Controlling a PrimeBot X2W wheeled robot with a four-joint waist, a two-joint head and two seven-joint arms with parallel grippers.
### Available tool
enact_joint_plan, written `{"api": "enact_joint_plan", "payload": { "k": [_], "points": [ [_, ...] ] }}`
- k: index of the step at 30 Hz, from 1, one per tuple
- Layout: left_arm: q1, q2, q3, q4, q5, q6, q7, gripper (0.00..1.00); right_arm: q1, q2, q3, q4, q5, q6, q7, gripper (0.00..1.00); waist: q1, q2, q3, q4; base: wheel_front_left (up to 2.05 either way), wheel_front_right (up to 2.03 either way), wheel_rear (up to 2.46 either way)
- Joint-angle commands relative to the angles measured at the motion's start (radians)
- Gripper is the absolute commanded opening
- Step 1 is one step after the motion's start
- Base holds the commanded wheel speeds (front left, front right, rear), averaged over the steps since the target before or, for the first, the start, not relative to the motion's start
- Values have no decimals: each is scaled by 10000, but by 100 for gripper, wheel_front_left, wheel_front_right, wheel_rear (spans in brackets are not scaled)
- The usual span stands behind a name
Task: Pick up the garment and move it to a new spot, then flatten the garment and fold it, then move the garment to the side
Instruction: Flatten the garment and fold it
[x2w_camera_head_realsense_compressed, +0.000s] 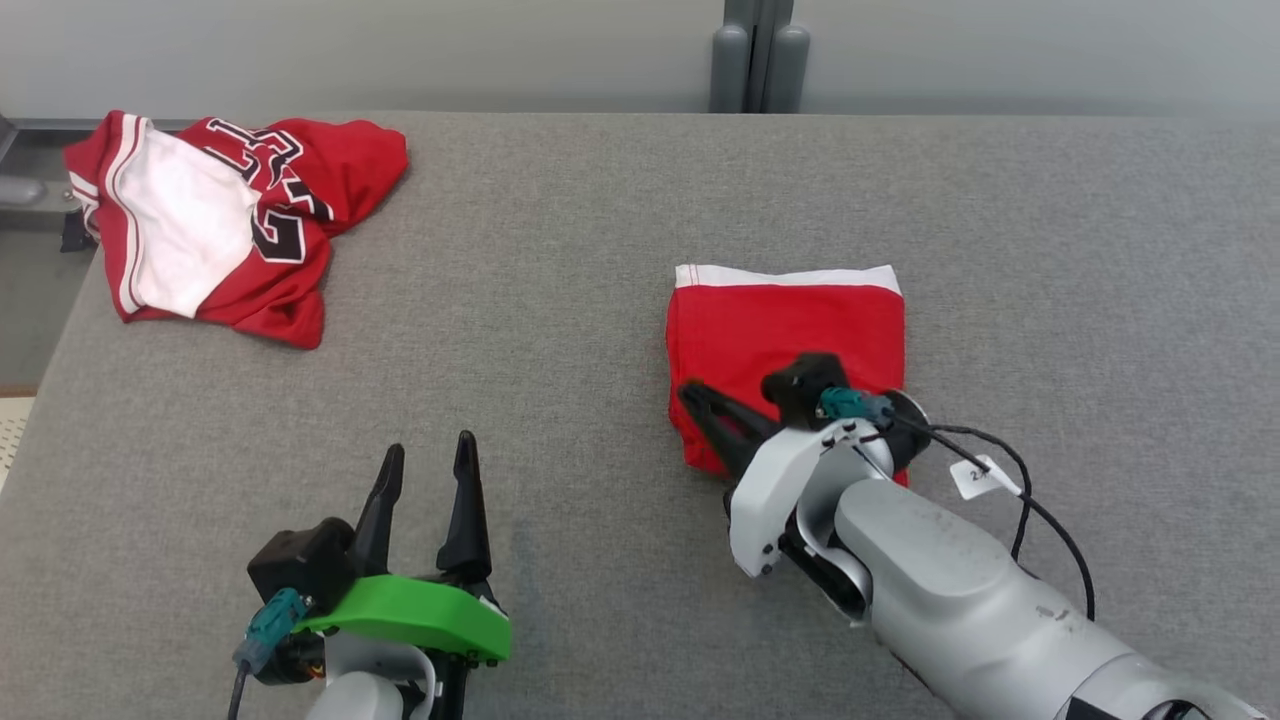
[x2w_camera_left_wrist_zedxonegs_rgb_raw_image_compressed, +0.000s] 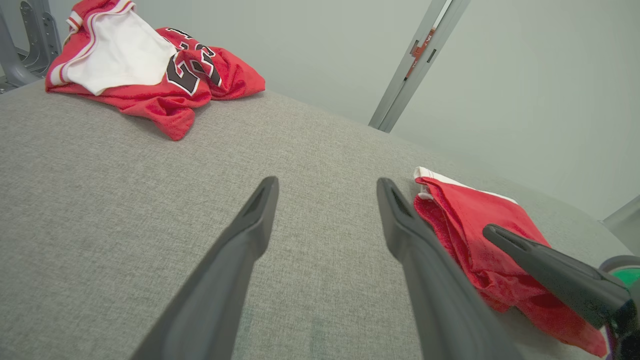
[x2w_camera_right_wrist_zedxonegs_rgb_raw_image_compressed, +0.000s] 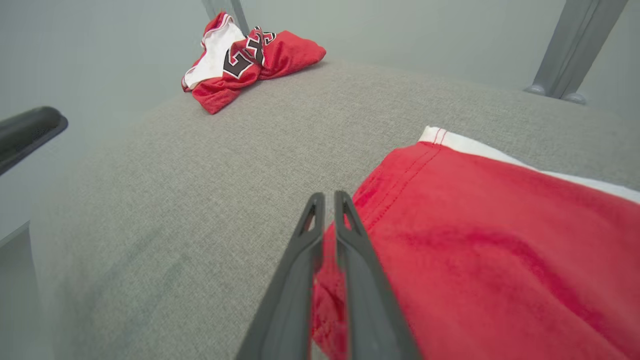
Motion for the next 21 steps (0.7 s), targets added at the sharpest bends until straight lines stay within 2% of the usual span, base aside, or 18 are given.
{"api": "enact_joint_plan", "payload": {
  "k": [1,2,8,15,21],
  "points": [
    [-203,52,55,-17,91,-57,-51,100,-54,-113,-235,-93,-106,-14,-87,46,0,0,-117,-172,0,0,0],
    [-225,56,79,-15,131,-56,-57,100,-114,-199,-603,-345,-245,-14,-92,100,0,0,-160,-256,0,0,0],
    [-376,15,285,-62,355,-144,-81,100,986,-566,-3192,-2254,-1724,-14,-81,100,0,0,-343,-790,0,0,0],
    [26,-177,869,-205,873,-205,-85,100,3030,-361,-6070,-4221,-3721,-14,-84,100,0,0,-546,-1373,0,0,0],
    [640,-239,1568,-300,1503,-289,-87,100,4695,5,-7510,-5383,-4613,-14,-85,100,0,0,-733,-1734,0,0,0]
  ]
}}
